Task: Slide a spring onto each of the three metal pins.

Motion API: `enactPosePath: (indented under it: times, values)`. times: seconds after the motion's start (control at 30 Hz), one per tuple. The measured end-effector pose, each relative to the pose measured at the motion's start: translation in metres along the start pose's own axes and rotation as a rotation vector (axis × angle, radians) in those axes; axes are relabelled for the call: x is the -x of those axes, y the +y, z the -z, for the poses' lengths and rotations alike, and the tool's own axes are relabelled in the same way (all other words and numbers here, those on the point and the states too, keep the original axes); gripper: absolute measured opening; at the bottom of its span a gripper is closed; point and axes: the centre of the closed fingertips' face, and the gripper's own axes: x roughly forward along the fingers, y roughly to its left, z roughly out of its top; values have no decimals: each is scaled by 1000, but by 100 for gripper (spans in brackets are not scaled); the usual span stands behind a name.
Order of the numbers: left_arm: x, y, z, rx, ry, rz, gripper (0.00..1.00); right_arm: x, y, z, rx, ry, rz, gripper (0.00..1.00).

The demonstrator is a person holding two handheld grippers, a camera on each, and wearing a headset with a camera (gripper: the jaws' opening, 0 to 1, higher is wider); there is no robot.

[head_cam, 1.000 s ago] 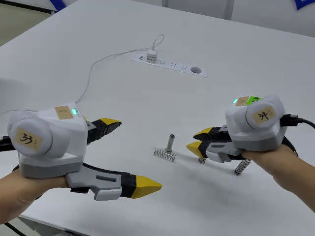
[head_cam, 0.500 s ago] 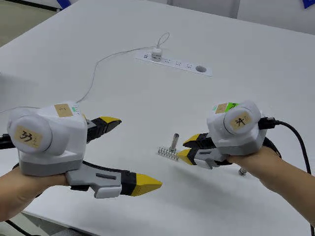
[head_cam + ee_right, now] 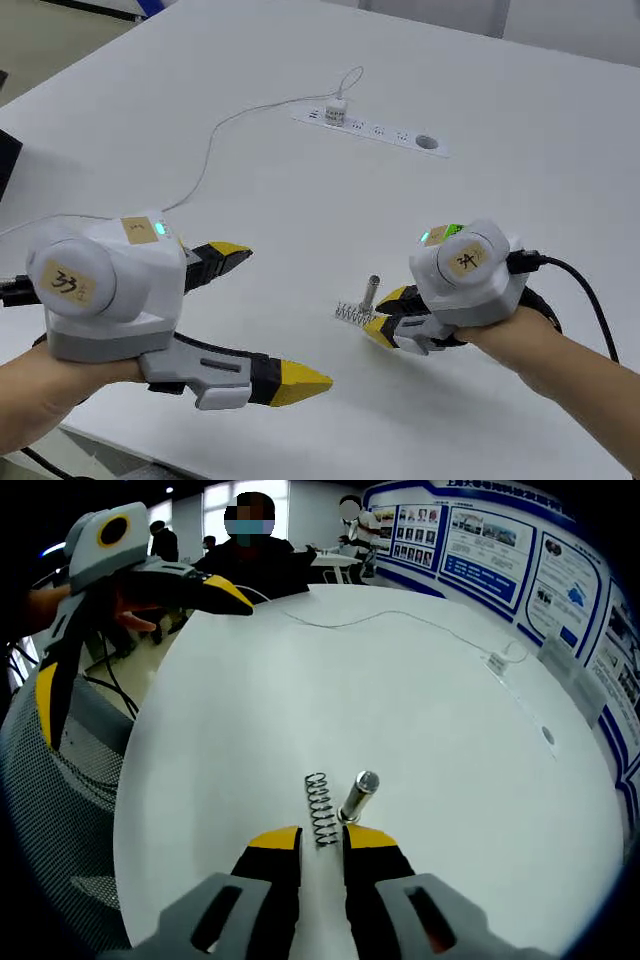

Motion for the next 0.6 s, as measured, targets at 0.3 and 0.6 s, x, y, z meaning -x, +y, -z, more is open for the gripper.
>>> enactPosePath:
  times: [0.3, 0.6]
  values:
    - [1, 0, 0, 3, 1, 1, 100, -6, 2, 5, 16, 21, -8, 16]
    - [1, -2, 2, 8, 2, 3, 100, -10, 3, 3, 11, 11, -24, 14]
